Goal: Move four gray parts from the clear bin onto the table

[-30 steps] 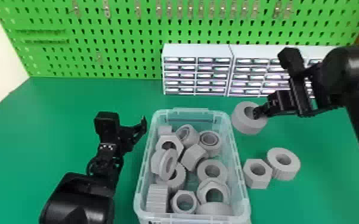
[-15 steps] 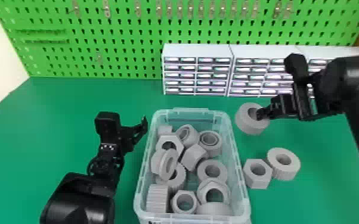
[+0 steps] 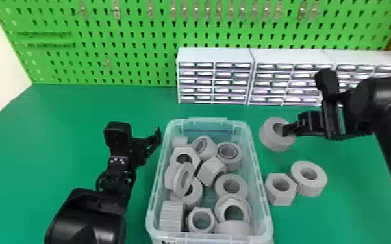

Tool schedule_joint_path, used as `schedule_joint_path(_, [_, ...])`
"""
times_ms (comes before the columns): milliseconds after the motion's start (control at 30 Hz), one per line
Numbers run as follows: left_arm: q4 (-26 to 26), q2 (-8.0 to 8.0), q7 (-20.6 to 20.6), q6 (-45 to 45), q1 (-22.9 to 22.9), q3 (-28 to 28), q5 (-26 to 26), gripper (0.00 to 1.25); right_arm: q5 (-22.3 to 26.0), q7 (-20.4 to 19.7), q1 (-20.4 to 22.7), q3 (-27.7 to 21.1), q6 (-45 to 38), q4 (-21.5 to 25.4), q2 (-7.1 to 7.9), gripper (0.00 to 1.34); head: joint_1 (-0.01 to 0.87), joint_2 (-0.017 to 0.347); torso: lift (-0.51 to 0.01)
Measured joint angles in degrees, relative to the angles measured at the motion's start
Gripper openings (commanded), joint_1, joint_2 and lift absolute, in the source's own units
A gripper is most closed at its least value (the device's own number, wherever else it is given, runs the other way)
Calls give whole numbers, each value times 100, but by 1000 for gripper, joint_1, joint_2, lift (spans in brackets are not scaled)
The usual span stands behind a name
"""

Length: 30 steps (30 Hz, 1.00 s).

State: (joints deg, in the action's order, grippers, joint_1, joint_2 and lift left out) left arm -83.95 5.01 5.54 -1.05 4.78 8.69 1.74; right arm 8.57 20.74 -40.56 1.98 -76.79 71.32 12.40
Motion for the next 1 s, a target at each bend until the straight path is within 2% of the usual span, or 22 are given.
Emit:
schedule_joint_path(567, [1, -1, 9, 2, 14, 18, 10, 1068, -23, 0, 53, -47, 836, -826, -66, 330, 693, 72, -52])
schedule_joint_path(1000, [1, -4, 18, 0, 23, 36, 11, 1068, -28, 0, 50, 90, 1226, -1347, -126, 330, 693, 72, -52])
